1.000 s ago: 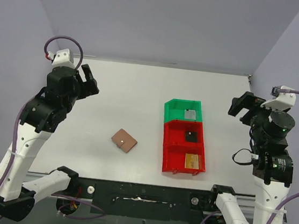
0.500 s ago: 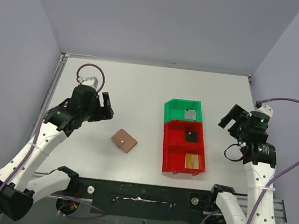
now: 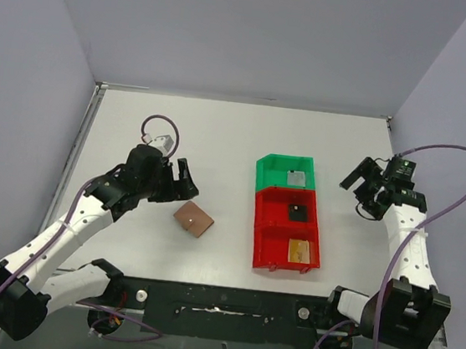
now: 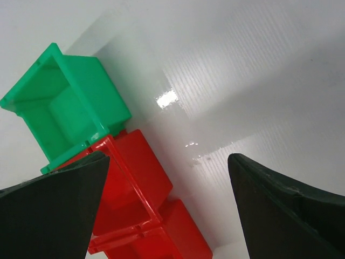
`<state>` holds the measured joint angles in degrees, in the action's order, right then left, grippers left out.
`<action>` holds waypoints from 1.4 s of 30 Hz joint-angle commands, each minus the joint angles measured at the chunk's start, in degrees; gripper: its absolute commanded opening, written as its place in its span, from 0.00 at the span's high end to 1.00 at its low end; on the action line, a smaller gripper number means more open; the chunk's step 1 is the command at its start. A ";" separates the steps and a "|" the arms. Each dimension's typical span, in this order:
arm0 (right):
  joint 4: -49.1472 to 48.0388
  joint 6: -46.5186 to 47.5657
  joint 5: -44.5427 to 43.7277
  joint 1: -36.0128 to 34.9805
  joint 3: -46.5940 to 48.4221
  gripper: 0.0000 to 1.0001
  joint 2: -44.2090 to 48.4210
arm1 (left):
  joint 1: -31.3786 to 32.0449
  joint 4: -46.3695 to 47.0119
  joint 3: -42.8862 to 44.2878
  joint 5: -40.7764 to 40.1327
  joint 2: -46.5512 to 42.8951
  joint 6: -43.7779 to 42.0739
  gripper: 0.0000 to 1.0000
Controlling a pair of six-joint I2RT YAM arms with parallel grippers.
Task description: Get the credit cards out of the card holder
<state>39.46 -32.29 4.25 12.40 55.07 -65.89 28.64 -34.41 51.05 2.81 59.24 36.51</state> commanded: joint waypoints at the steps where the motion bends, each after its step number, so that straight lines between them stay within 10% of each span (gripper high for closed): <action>1: -7.32 -0.74 7.43 0.66 5.37 0.02 -5.67 | 0.41 9.10 -2.09 5.16 -2.79 2.88 0.21; 14: -11.32 2.01 22.99 -6.76 22.90 0.02 -31.16 | 0.95 15.85 -4.85 12.94 0.41 3.82 0.21; 36: -2.76 3.05 19.43 -21.44 52.65 0.01 -55.45 | 7.78 21.60 -8.46 12.18 1.88 9.15 0.22; 42: -0.03 5.38 7.06 -21.07 55.07 0.03 -50.69 | 11.98 22.01 -7.80 9.09 2.76 9.96 0.22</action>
<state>38.04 -29.17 19.22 -10.17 106.54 -122.37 38.48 -16.32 41.78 14.26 61.67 45.69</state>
